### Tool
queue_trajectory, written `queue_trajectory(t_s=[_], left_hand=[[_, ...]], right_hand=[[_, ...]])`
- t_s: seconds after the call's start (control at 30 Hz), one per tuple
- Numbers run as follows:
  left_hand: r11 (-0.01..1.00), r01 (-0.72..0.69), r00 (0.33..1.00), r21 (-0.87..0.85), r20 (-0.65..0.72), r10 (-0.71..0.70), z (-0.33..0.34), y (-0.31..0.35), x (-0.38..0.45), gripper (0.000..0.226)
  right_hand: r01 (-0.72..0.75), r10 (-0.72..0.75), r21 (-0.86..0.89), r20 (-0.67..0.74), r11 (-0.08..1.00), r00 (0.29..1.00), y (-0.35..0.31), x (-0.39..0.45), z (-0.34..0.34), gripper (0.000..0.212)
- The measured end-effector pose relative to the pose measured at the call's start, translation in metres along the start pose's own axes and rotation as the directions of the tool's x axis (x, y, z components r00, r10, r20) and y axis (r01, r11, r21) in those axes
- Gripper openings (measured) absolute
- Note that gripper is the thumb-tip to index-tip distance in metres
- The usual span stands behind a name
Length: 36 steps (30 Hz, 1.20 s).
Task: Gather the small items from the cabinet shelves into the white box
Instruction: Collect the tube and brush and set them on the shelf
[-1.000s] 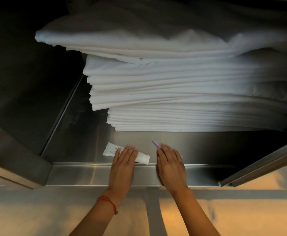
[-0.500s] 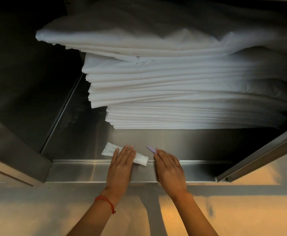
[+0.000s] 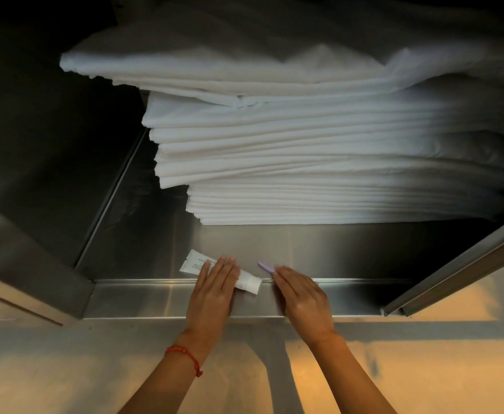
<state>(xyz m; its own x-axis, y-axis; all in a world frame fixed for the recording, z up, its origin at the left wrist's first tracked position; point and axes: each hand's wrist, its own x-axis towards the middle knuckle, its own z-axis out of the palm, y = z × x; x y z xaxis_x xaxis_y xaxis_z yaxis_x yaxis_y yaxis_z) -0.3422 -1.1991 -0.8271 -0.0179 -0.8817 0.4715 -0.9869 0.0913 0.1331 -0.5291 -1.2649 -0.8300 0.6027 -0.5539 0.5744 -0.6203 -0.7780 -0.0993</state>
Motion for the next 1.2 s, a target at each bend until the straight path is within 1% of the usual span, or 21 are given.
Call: queue_trajectory(t_s=[0.17, 0.27, 0.3, 0.37, 0.43, 0.47, 0.53, 0.57, 0.67, 0.87, 0.97, 1.07, 1.13, 1.2], left_hand=[[0.999, -0.032, 0.999, -0.004, -0.023, 0.032, 0.000, -0.001, -0.001, 0.090], [0.998, -0.054, 0.996, -0.013, -0.068, 0.053, 0.002, -0.002, -0.002, 0.084], [0.998, -0.063, 0.993, -0.012, -0.098, 0.062, 0.003, -0.003, -0.002, 0.076], [0.996, -0.090, 0.982, -0.009, -0.169, 0.087, 0.004, -0.004, 0.000, 0.049], [0.995, -0.099, 0.974, -0.012, -0.207, 0.094, 0.004, -0.004, 0.001, 0.038], [0.995, -0.101, 0.970, -0.016, -0.224, 0.095, 0.004, -0.004, 0.002, 0.033], [0.994, -0.107, 0.960, -0.016, -0.262, 0.099, 0.003, -0.004, 0.005, 0.025], [0.994, -0.103, 0.959, -0.020, -0.267, 0.094, 0.003, -0.004, 0.005, 0.028], [0.995, -0.100, 0.955, -0.013, -0.281, 0.092, 0.001, -0.004, 0.008, 0.029], [0.995, -0.097, 0.944, 0.004, -0.317, 0.093, -0.009, -0.004, 0.016, 0.030], [0.996, -0.090, 0.946, 0.013, -0.312, 0.089, -0.015, -0.003, 0.019, 0.031], [0.997, -0.081, 0.954, 0.017, -0.289, 0.082, -0.025, -0.001, 0.022, 0.033], [0.997, -0.076, 0.959, 0.027, -0.270, 0.080, -0.034, 0.003, 0.023, 0.030], [0.997, -0.073, 0.966, 0.038, -0.248, 0.080, -0.044, 0.008, 0.024, 0.034]], right_hand=[[0.002, -0.001, 0.016, -0.034, 1.000, 0.999, 0.001, 0.002, -0.005, 0.057], [-0.004, 0.006, 0.046, -0.054, 0.999, 0.999, 0.001, 0.002, -0.006, 0.068], [-0.007, 0.011, 0.052, -0.065, 0.999, 0.998, 0.001, 0.003, -0.007, 0.069], [0.000, 0.005, 0.046, -0.103, 0.999, 0.995, 0.001, 0.006, -0.007, 0.060], [0.022, -0.016, 0.037, -0.140, 0.999, 0.990, 0.001, 0.010, -0.008, 0.048], [0.033, -0.027, 0.040, -0.154, 0.999, 0.988, 0.002, 0.012, -0.008, 0.049], [0.043, -0.033, 0.050, -0.172, 0.998, 0.985, 0.004, 0.017, -0.008, 0.058], [0.045, -0.035, 0.050, -0.183, 0.998, 0.983, 0.005, 0.019, -0.008, 0.058], [0.046, -0.039, 0.024, -0.222, 0.999, 0.974, 0.008, 0.024, -0.010, 0.034], [0.055, -0.054, 0.000, -0.211, 0.998, 0.976, 0.007, 0.034, -0.015, 0.035], [0.068, -0.068, -0.005, -0.211, 0.998, 0.975, 0.005, 0.037, -0.023, 0.040], [0.052, -0.052, -0.005, -0.174, 0.999, 0.983, 0.003, 0.042, -0.032, 0.033], [0.050, -0.052, -0.015, -0.144, 0.999, 0.988, 0.002, 0.042, -0.039, 0.032], [0.053, -0.055, -0.021, -0.129, 0.998, 0.990, 0.000, 0.042, -0.050, 0.033]])
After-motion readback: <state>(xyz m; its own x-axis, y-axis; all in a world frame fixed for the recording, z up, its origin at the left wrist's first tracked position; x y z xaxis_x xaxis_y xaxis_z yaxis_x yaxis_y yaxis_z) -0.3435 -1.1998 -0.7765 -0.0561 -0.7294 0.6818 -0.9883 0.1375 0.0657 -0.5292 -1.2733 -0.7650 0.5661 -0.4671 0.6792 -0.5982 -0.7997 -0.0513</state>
